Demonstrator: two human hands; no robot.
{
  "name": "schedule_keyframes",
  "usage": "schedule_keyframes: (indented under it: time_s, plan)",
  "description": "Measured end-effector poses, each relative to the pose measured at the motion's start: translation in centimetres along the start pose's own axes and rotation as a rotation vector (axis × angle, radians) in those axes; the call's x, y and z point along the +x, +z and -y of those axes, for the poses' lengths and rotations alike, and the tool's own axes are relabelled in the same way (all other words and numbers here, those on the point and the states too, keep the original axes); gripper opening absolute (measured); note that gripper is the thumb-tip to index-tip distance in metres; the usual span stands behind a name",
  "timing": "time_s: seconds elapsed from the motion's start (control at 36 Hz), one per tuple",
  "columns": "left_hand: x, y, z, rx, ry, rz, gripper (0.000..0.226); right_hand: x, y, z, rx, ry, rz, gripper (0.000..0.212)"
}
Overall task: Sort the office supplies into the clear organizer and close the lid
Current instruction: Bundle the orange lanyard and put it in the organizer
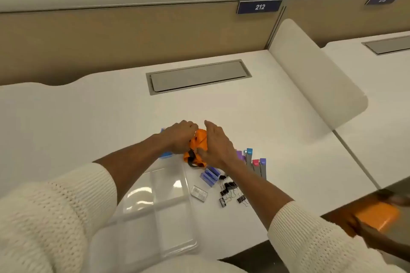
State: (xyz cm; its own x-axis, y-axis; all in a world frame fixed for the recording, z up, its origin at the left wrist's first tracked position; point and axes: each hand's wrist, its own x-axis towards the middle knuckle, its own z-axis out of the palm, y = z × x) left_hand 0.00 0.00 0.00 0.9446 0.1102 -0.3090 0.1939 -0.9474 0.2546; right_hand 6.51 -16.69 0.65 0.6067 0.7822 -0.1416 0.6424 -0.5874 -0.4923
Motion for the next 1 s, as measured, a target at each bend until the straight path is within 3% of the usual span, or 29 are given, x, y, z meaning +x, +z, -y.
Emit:
schedule_keyframes:
  time_s: [0.14,0.25,0.42,0.58,1.0]
  plan:
    - [0.7,0.2,-0.4,-0.007,-0.033,0.129,0.057,0.6,1.3,-0.8,-0.053,0.001,0.059,0.084]
    - [1.2,0.6,-0.6,-0.002,-0.044,0.057,0.042,1.4,2.1,-0.9,-0.121,0.002,0.083,0.083]
    - [1.2,1.2,-0.7,-0.112,-0.127,-0.040,0.020,2.4,3.2,-0.5,-0.153,0.014,0.034,0.052]
    - [0.4,0.2,-1.0,-0.215,-0.182,-0.139,0.018,3.5,1.9,-0.5,-0.043,0.067,-0.018,0.017]
    - [-8.1,-11.2,-2.9,-0.356,-0.270,-0.388,0.030,0.8,-5.6,5.1,0.257,-0.015,-0.277,0.039]
